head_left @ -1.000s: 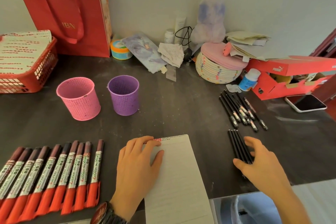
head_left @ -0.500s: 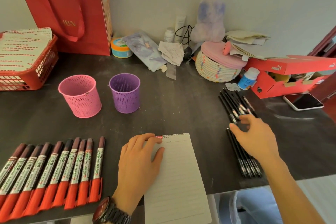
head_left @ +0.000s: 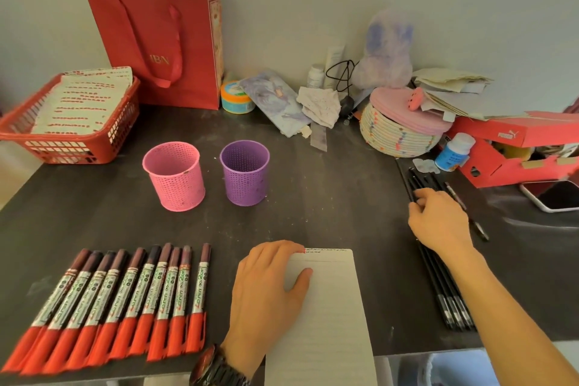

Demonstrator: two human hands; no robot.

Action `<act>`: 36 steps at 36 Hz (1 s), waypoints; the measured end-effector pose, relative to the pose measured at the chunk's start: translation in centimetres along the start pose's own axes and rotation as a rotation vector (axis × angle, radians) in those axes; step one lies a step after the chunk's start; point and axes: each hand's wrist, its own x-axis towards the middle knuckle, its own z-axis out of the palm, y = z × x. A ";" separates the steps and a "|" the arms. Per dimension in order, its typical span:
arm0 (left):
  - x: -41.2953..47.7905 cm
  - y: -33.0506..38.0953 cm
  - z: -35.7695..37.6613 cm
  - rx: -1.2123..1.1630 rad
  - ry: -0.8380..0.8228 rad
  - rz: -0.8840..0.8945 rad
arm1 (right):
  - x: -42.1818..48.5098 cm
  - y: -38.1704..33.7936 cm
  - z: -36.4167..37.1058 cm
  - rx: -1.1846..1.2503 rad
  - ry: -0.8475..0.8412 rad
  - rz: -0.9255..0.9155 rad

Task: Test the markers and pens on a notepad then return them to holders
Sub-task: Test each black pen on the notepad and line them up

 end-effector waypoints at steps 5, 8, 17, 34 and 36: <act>-0.3 0.6 -0.5 -0.044 0.028 0.060 | -6.0 -3.8 0.2 0.657 -0.051 -0.119; -0.5 0.9 -0.8 -0.083 0.054 0.097 | -10.4 -5.8 0.8 1.008 -0.254 -0.183; -0.8 1.2 -0.8 -0.066 0.041 0.272 | -15.1 -6.8 3.3 1.207 -0.344 -0.248; -0.5 1.9 -0.9 0.078 -0.010 0.128 | -15.7 -6.5 4.6 1.340 -0.341 -0.206; -0.4 1.9 -0.9 0.073 -0.033 0.117 | -15.5 -6.3 4.6 1.341 -0.325 -0.218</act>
